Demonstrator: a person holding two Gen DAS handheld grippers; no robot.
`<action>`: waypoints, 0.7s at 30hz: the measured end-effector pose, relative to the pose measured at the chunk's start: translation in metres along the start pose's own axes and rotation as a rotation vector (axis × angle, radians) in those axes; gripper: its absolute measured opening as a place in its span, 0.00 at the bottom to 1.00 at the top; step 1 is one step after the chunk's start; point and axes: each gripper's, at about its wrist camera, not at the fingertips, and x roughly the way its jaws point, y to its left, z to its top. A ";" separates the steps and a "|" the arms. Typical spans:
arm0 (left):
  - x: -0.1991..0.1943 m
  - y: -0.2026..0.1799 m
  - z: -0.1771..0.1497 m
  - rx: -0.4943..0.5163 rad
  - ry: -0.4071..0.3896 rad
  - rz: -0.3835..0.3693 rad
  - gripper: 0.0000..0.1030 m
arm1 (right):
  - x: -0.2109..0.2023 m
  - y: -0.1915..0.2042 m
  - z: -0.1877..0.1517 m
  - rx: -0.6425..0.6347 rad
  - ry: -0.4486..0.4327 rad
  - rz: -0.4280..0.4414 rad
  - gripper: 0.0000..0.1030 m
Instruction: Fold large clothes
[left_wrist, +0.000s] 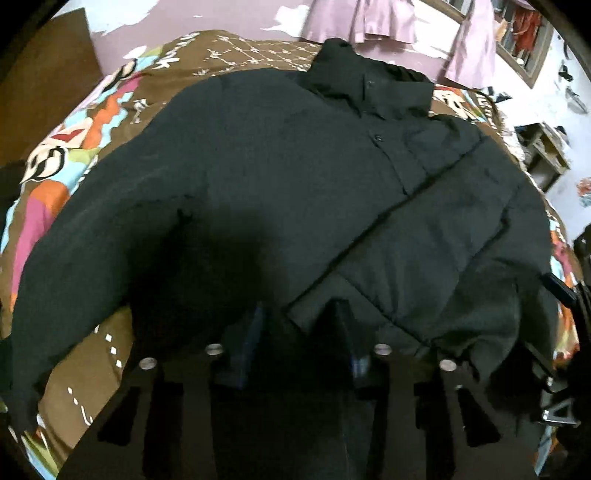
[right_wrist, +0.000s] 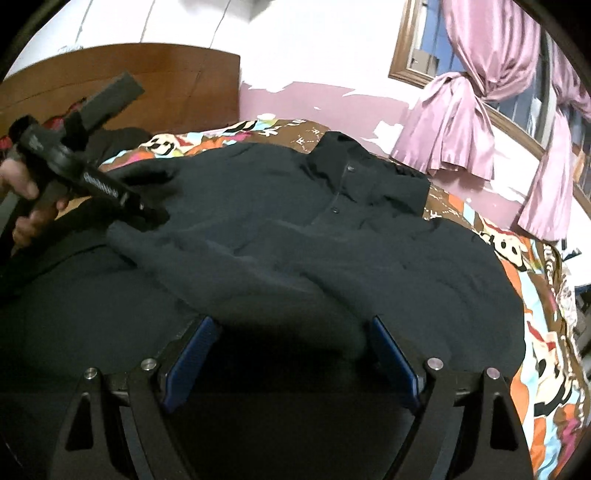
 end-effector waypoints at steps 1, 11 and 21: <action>0.001 -0.004 0.000 0.012 -0.008 0.015 0.06 | 0.000 -0.003 -0.001 0.014 -0.004 0.010 0.83; -0.030 -0.031 0.018 -0.003 -0.300 0.247 0.01 | -0.025 -0.035 0.008 0.038 -0.015 0.001 0.83; 0.021 0.002 0.030 -0.110 -0.174 0.263 0.01 | 0.034 -0.075 0.049 0.289 0.106 -0.049 0.83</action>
